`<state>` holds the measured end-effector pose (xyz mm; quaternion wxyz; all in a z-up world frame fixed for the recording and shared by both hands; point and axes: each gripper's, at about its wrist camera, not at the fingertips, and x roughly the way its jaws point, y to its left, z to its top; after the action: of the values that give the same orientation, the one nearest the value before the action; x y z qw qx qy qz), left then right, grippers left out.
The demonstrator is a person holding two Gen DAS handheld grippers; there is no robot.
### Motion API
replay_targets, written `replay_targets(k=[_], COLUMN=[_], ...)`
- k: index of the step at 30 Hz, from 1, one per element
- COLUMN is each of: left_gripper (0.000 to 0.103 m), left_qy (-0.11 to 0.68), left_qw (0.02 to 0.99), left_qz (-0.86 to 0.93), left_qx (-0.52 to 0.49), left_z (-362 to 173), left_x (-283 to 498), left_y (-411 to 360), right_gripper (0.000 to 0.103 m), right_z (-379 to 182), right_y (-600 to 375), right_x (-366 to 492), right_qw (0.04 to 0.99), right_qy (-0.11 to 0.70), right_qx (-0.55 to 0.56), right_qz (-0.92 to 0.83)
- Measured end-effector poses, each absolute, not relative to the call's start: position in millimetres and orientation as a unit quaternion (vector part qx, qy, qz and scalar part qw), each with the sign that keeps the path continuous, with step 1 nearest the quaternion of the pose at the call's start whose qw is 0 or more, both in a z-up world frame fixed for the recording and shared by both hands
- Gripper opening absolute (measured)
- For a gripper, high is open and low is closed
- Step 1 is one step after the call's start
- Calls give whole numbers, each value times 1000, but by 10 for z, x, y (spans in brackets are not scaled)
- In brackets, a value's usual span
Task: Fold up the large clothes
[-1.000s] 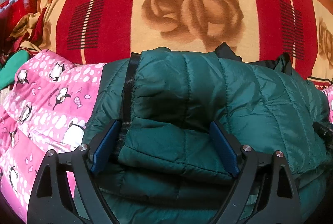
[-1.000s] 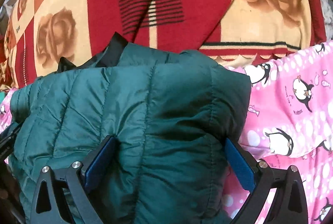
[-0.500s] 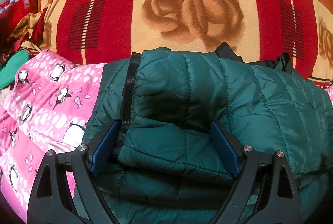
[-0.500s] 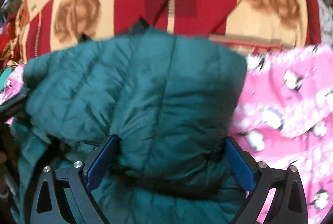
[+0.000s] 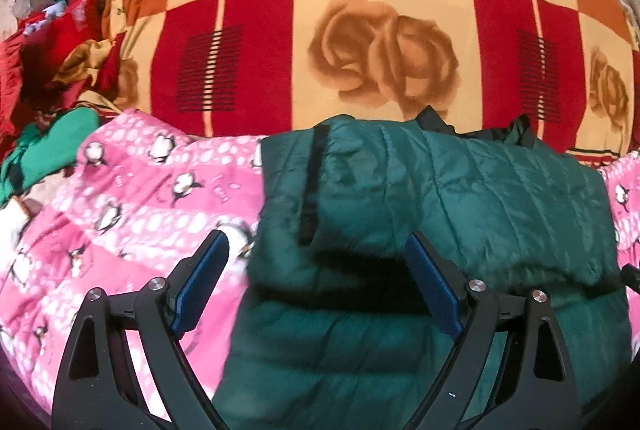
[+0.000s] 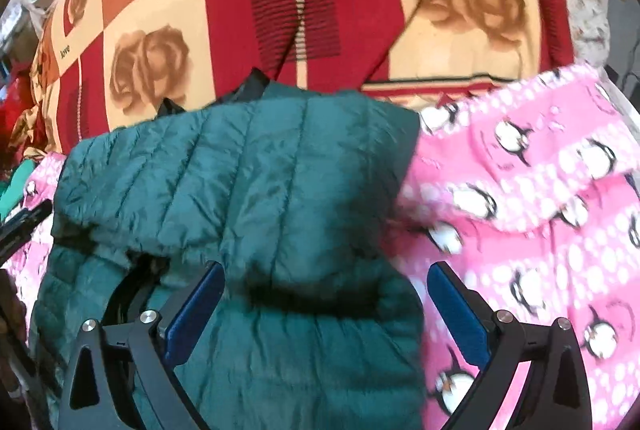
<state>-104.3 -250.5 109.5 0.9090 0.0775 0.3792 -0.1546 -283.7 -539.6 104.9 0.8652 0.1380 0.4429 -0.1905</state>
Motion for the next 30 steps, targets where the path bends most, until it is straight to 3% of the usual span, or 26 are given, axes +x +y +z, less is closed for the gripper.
replay_targets(k=[30], left_gripper=[90], left_qy=[418], left_qw=[890], left_qz=[-155], left_qx=[93], left_z=[903], left_x=[-2094], left_y=[-1789], right_gripper=[100], right_z=[906], right_y=[-5008], right_x=[-4029], right_qw=[845], right_qy=[480], right_qx=[144], right_qz=[-185])
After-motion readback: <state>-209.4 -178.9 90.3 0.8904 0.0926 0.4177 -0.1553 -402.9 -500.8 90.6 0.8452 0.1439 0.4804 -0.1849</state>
